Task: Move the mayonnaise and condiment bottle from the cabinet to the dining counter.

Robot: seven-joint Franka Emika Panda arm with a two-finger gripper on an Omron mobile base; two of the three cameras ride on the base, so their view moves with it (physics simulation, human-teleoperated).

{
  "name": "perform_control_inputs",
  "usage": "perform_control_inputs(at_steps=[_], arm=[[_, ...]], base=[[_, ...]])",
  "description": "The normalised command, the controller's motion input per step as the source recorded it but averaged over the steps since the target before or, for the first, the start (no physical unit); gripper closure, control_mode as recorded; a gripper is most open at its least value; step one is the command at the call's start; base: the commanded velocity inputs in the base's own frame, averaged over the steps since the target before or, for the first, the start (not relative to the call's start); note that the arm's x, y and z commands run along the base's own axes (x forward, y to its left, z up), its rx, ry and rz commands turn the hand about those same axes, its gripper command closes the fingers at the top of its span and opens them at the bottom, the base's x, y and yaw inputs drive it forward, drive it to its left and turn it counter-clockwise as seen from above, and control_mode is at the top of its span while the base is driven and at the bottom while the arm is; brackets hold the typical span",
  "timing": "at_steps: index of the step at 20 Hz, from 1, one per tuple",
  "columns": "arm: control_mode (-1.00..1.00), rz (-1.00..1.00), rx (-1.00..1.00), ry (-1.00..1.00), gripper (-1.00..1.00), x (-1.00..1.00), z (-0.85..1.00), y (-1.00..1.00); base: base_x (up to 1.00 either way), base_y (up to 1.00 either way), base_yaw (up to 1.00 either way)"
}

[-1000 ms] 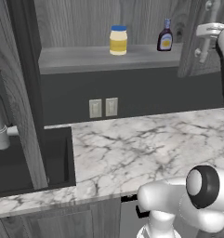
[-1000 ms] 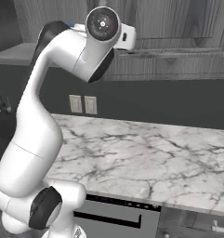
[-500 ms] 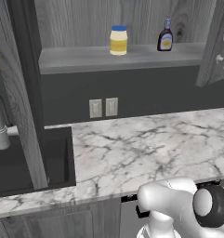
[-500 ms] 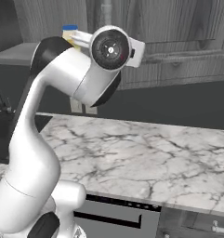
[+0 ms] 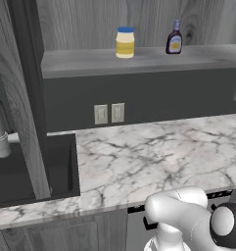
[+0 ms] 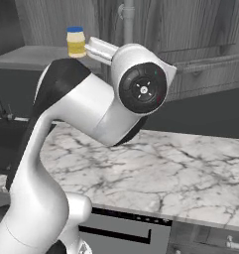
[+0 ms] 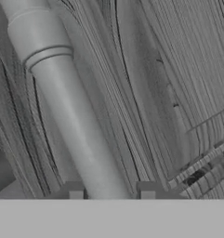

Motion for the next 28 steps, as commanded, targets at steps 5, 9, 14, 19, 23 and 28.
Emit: perform_control_inputs(at_steps=[5, 9, 14, 19, 23, 28], arm=[[-1.0, 0.0, 0.06, 0.03, -1.0, -0.8, -0.02, -0.3], [-1.0, 0.0, 0.0, 0.1, -1.0, -0.45, -0.2, 0.04], [-1.0, -0.05, -0.02, 0.09, -1.0, -0.53, -0.11, 0.16], [-1.0, -0.06, 0.0, 0.09, -1.0, -0.61, -0.21, 0.21], [-1.0, -0.07, -0.02, 0.09, -1.0, -0.56, -0.24, 0.31], [-1.0, -0.13, 0.0, 0.07, -1.0, -0.1, -0.17, 0.5]], base=[[0.0, 0.0, 0.0], [0.0, 0.0, 0.0], [0.0, 0.0, 0.0], [0.0, 0.0, 0.0], [0.0, 0.0, 0.0], [0.0, 0.0, 0.0]])
